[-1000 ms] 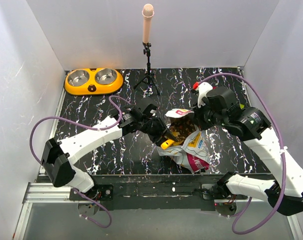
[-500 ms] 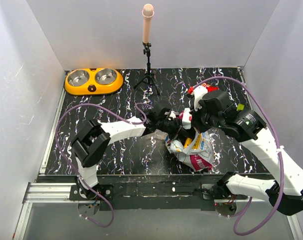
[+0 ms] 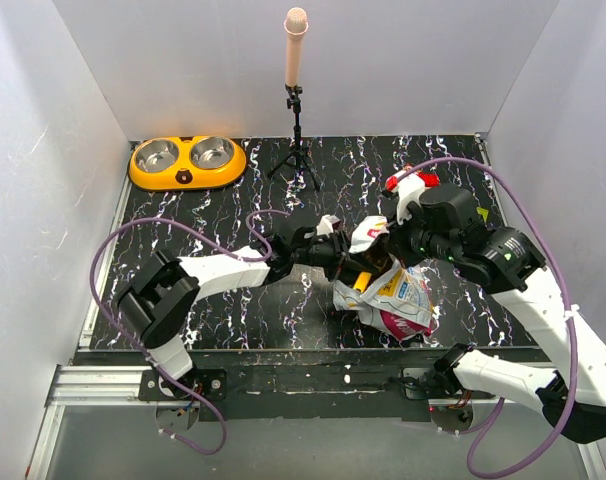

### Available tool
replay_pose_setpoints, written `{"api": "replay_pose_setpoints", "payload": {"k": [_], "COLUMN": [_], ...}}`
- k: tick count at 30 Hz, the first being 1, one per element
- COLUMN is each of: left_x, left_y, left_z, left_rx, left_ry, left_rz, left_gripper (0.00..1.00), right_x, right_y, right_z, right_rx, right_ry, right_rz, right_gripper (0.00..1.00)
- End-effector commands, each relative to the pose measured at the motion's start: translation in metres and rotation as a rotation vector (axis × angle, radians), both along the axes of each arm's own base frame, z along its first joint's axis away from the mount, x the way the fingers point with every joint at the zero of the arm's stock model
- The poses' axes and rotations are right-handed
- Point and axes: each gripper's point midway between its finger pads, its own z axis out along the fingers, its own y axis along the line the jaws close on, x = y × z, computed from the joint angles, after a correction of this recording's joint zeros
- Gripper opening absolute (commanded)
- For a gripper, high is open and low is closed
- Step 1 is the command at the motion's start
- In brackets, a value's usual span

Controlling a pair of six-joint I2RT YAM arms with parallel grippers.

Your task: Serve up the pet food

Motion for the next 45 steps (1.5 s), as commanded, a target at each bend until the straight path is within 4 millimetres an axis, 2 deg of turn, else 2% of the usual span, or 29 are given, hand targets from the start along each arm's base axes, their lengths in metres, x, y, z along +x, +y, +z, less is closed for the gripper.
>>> {"api": "replay_pose_setpoints", "payload": {"k": [1, 5, 10, 13, 15, 23, 30, 36, 39, 42, 45], "left_x": [0.016, 0.024, 0.034, 0.031, 0.026, -0.006, -0.022, -0.032, -0.037, -0.036, -0.021], "left_y": [0.018, 0.021, 0.016, 0.012, 0.016, 0.045, 0.062, 0.069, 0.076, 0.079, 0.067], "left_z": [0.054, 0.085, 0.115, 0.129, 0.132, 0.111, 0.101, 0.094, 0.088, 0.080, 0.073], "left_rx": [-0.063, -0.132, -0.113, -0.159, -0.176, -0.112, -0.123, -0.141, -0.153, -0.147, -0.250], "left_ry": [-0.063, -0.052, -0.106, -0.124, -0.151, -0.254, -0.272, -0.344, -0.434, -0.553, -0.601], "left_rz": [0.102, 0.176, 0.203, 0.173, 0.162, 0.098, 0.091, 0.055, 0.048, 0.041, 0.069], "left_gripper": [0.00, 0.00, 0.00, 0.00, 0.00, 0.00, 0.00, 0.00, 0.00, 0.00, 0.00], "right_x": [0.000, -0.002, -0.008, -0.001, 0.000, 0.014, 0.022, 0.020, 0.018, 0.015, 0.015], "right_y": [0.013, 0.016, 0.024, 0.021, 0.021, -0.003, -0.019, -0.021, -0.022, -0.022, -0.021], "right_z": [0.044, 0.040, 0.032, 0.026, 0.028, 0.036, 0.042, 0.044, 0.046, 0.048, 0.046], "right_rx": [0.134, 0.112, 0.148, 0.141, 0.157, 0.148, 0.153, 0.162, 0.165, 0.172, 0.176], "right_ry": [-0.161, -0.154, -0.091, -0.072, -0.073, -0.143, -0.179, -0.179, -0.180, -0.183, -0.183], "right_rz": [0.085, 0.128, 0.132, 0.068, 0.053, -0.108, -0.221, -0.232, -0.227, -0.218, -0.213], "right_gripper": [0.01, 0.01, 0.01, 0.01, 0.01, 0.01, 0.01, 0.01, 0.01, 0.01, 0.01]}}
